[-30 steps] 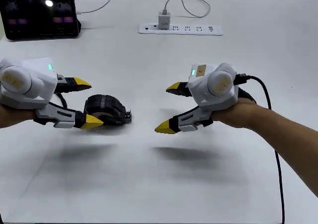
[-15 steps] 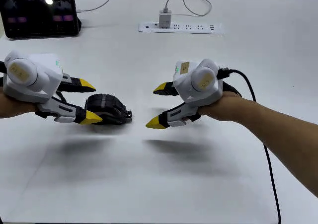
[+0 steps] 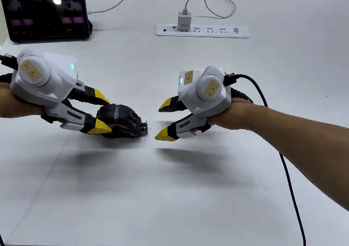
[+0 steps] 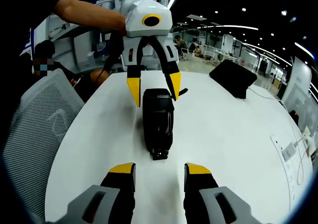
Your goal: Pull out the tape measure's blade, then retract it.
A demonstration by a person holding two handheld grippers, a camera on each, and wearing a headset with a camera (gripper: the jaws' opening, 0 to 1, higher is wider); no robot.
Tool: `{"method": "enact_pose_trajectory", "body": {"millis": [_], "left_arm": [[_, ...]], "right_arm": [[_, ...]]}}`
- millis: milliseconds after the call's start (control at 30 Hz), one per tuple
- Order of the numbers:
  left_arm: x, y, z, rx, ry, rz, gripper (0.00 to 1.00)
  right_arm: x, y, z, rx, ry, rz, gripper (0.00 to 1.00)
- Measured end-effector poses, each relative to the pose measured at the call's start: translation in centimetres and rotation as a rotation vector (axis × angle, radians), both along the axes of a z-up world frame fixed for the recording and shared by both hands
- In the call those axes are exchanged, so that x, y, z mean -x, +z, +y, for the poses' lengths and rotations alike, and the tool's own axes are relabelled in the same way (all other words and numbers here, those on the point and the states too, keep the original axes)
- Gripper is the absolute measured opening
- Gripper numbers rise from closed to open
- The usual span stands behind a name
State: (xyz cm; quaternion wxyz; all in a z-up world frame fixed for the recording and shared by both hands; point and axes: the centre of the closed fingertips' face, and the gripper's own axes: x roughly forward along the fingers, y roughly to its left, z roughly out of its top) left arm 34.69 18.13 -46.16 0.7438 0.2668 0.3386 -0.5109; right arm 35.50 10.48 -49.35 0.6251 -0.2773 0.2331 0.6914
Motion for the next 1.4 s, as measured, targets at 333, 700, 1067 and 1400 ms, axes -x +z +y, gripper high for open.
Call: {"method": "enact_pose_trajectory", "body": {"millis": [333,700,1067,1400], "left_arm": [[0.3,-0.5,-0.6,-0.069,-0.068,0.021,0.3],[0.1,-0.9,-0.7,-0.161,-0.142,0.047,0.28],[0.1,-1.4,-0.7,-0.22,-0.149,0.062,0.28],[0.0,-1.5,-0.6,-0.235,-0.138,0.072,0.27]], "right_arm": [[0.4,-0.9,1.2,0.018,0.051,-0.011,0.27],[0.2,-1.7,2.2,0.039,0.064,-0.008,0.2],[0.4,-2.5,2.6,0.073,0.087,-0.031,0.14],[0.3,-2.7,2.8,0.069,0.075,-0.023,0.12]]}}
